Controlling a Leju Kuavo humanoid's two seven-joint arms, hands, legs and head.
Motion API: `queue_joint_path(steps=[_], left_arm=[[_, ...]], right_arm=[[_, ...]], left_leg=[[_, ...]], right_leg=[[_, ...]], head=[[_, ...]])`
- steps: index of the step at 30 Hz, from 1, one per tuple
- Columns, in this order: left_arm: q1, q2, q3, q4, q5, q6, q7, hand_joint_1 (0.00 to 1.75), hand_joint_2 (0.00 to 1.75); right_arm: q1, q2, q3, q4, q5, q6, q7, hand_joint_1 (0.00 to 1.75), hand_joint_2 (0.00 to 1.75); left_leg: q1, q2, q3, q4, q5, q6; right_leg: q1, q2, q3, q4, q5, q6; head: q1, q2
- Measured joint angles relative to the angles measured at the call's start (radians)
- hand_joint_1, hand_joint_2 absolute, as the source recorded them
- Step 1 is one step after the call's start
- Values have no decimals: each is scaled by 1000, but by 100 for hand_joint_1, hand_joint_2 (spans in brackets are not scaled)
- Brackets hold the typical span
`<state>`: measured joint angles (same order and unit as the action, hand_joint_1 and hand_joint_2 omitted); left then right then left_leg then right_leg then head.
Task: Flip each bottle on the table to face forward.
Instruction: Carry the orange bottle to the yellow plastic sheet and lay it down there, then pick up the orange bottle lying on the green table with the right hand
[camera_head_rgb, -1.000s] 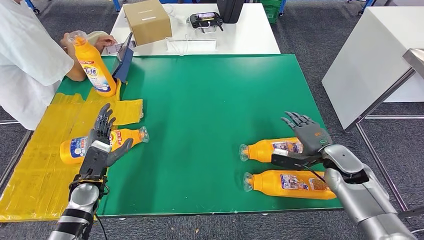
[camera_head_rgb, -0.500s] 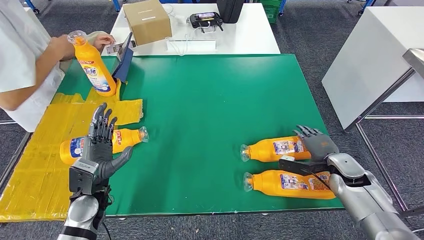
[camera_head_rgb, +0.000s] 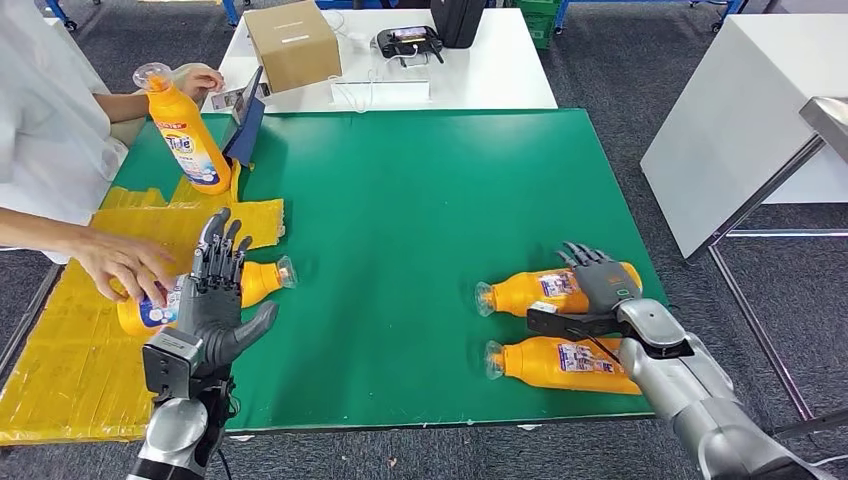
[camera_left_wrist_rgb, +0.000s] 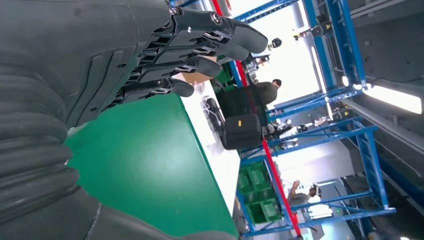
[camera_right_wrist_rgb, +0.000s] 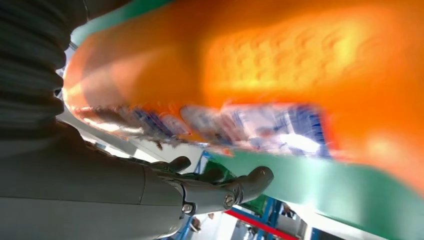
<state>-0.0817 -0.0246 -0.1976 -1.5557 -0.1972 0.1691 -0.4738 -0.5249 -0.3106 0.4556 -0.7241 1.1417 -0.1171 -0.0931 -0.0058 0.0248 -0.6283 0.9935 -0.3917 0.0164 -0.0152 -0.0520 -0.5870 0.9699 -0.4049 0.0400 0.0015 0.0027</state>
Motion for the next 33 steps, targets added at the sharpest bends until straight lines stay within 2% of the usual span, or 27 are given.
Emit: queue_joint_path(steps=[8, 25, 27, 29, 33], left_arm=[[-3, -4, -23, 1, 10, -4, 2, 0, 175], [7, -8, -39, 1, 26, -29, 20, 0, 175], [8, -8, -39, 0, 26, -39, 26, 0, 175], [15, -8, -41, -4, 24, -59, 38, 0, 175], [40, -8, -64, -25, 5, -108, 68, 0, 175]], right_arm=[[-60, 57, 40, 100, 45, 2, 39, 175, 175], [-87, 82, 55, 133, 56, -10, 97, 175, 175], [-84, 85, 53, 127, 53, -42, 106, 175, 175], [-65, 95, 42, 99, 32, -119, 113, 175, 175], [54, 149, -52, -134, -113, -301, 59, 175, 175]], left_leg=[[0, 0, 1, 0, 1, 1], [0, 0, 1, 0, 1, 1], [0, 0, 1, 0, 1, 1], [0, 0, 0, 0, 1, 1], [0, -1, -2, 0, 1, 1]], right_leg=[[0, 0, 1, 0, 1, 1], [0, 0, 1, 0, 1, 1], [0, 0, 1, 0, 1, 1], [0, 0, 1, 0, 1, 1], [1, 0, -1, 0, 1, 1]], head=[[0, 0], [0, 0], [0, 0], [0, 0], [0, 0]])
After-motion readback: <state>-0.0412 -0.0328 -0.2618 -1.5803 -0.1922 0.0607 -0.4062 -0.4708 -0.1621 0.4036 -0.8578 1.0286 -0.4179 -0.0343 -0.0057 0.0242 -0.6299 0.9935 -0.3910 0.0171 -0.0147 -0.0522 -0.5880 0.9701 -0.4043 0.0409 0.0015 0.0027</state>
